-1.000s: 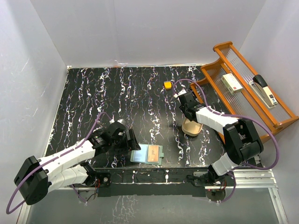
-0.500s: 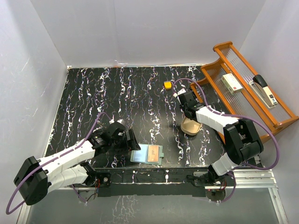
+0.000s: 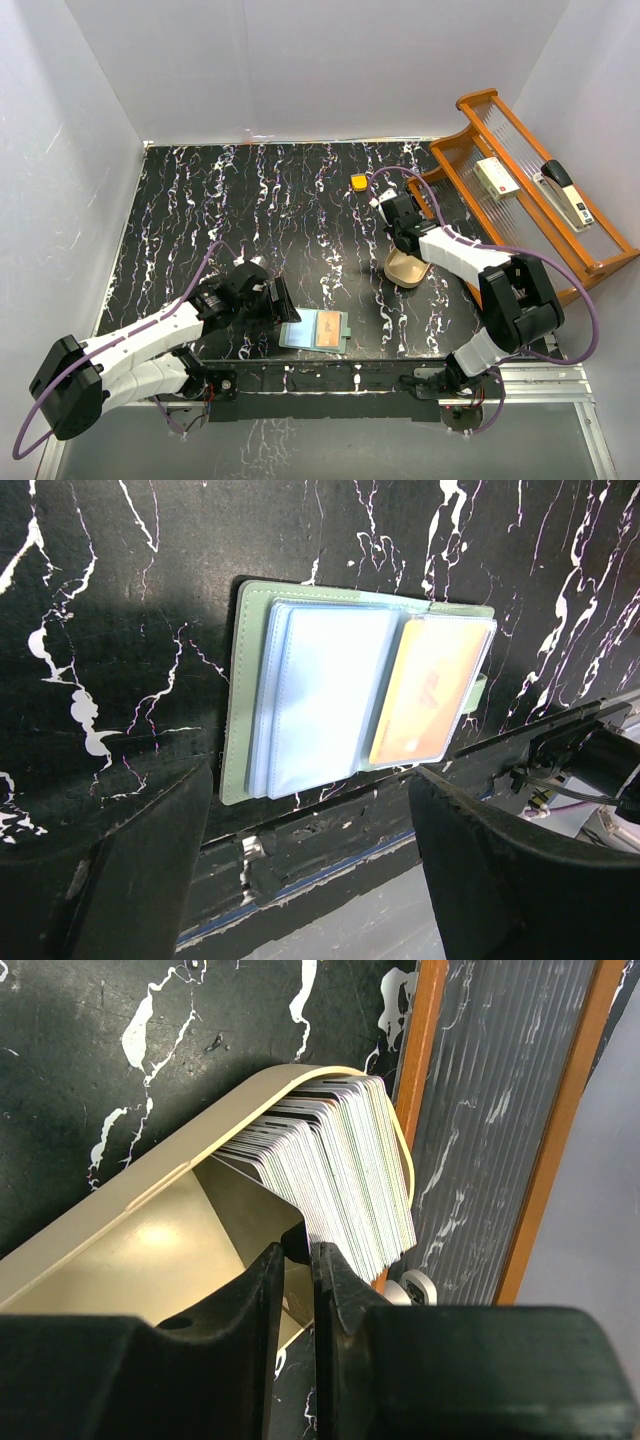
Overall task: Put the credit cards into the card holder
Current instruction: Pick up the credit card from the storage box.
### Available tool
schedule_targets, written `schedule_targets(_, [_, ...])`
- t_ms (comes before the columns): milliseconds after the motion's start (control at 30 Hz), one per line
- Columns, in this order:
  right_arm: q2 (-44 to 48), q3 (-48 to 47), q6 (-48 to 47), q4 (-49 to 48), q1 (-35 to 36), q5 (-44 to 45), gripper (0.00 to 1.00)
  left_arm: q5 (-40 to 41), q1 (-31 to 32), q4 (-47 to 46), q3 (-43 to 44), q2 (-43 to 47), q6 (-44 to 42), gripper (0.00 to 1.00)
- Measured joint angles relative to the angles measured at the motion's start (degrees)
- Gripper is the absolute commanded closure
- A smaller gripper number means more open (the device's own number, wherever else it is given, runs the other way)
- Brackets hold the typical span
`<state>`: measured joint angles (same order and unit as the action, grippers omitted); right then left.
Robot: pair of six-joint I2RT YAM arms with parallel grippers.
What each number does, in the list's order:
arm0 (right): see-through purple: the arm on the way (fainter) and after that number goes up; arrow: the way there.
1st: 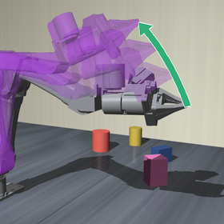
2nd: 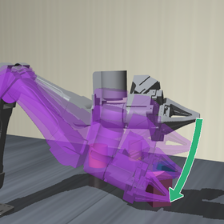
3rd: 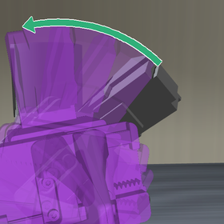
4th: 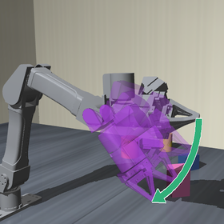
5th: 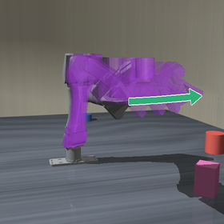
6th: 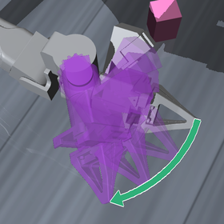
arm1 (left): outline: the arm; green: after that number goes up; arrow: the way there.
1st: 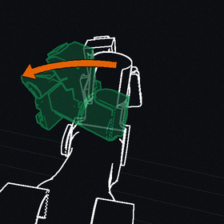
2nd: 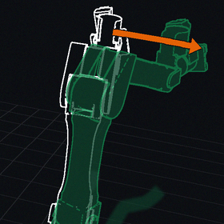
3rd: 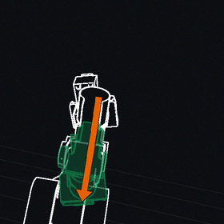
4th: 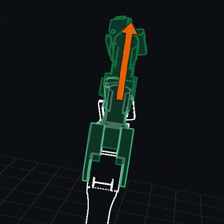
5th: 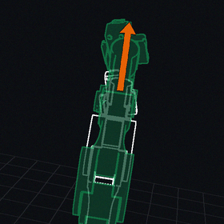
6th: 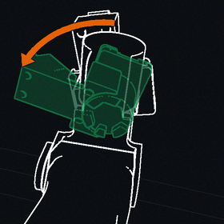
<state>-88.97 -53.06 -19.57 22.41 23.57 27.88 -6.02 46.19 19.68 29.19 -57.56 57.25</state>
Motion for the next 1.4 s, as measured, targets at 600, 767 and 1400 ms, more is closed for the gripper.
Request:
schedule_targets(600, [4.76, -2.91, 3.41, 8.98, -0.13, -4.79, 1.00, -0.02, 0.00, -0.76, -2.62, -0.74, 0.63, 0.26])
schedule_targets(767, [7.23, -5.01, 6.08, 14.38, -0.33, -8.52, 1.00, -0.59, 0.00, -1.81, -3.82, -0.74, 1.14, 0.29])
schedule_targets(1400, [18.23, -13.75, 30.95, 23.74, -0.42, -30.84, 1.00, -2.58, 0.00, -4.46, -4.87, -1.92, 2.43, 0.48])
